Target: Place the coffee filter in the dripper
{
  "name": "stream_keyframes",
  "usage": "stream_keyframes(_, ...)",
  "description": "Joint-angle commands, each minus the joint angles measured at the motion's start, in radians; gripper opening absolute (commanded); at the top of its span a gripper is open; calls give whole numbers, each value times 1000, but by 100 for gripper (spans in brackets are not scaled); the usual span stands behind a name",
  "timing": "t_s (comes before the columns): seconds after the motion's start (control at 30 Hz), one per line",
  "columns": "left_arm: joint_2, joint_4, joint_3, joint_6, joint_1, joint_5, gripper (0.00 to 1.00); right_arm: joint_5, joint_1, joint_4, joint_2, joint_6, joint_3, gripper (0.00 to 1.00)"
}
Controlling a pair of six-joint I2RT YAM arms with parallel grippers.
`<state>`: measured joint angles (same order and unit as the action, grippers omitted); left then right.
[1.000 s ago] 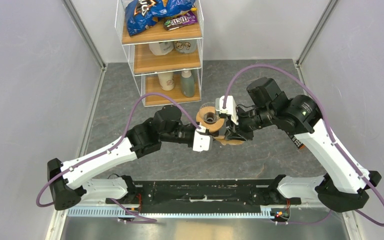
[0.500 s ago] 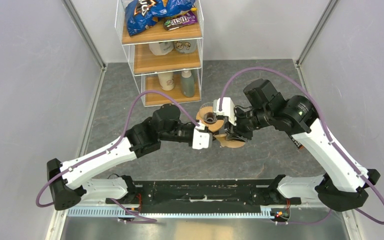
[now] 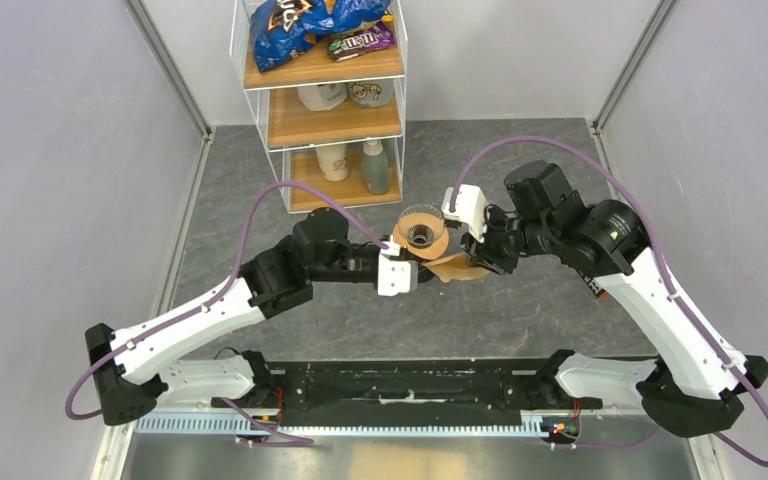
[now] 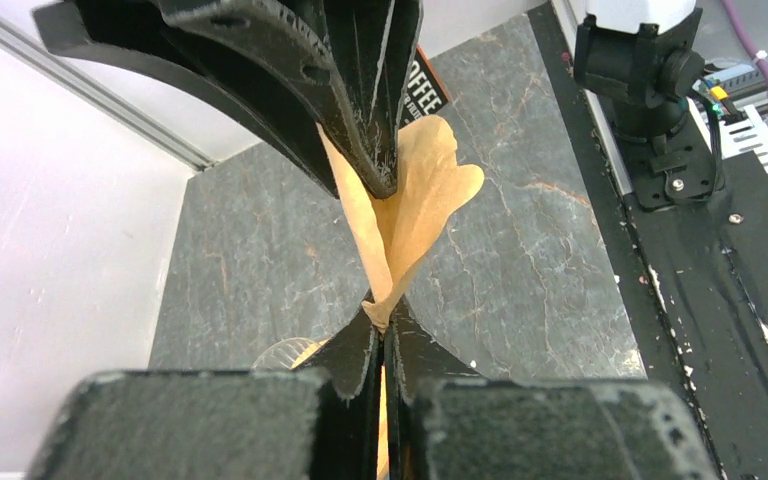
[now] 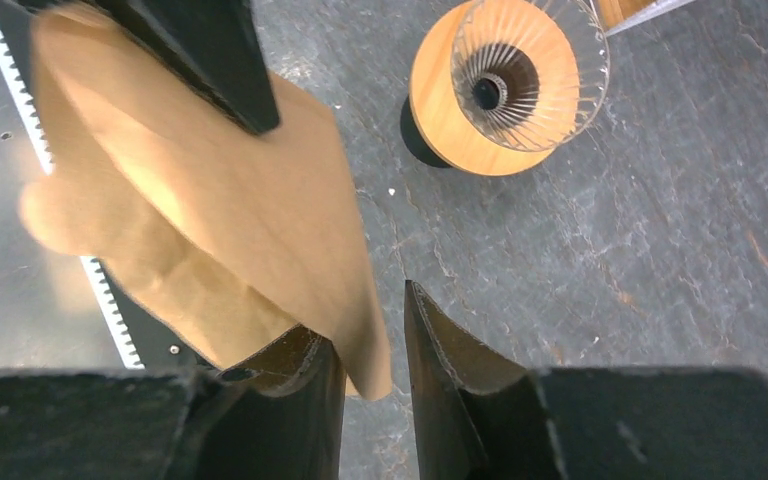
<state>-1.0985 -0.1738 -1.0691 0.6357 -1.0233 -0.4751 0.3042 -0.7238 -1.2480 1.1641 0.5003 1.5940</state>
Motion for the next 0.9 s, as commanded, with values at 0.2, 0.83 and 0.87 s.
stream_keyframes(0.2,37,39,-29,-10,-1,9,2,18,60,99,-28,-83,-29,30)
stream_keyframes(0.83,37,-99,-99,-193,51,72,78,124,175,159,-39,-71,-15,0)
stream_keyframes(0.87,42,-126,-113,-240,98,44,81,120,174,138,-33,-39,-3,0)
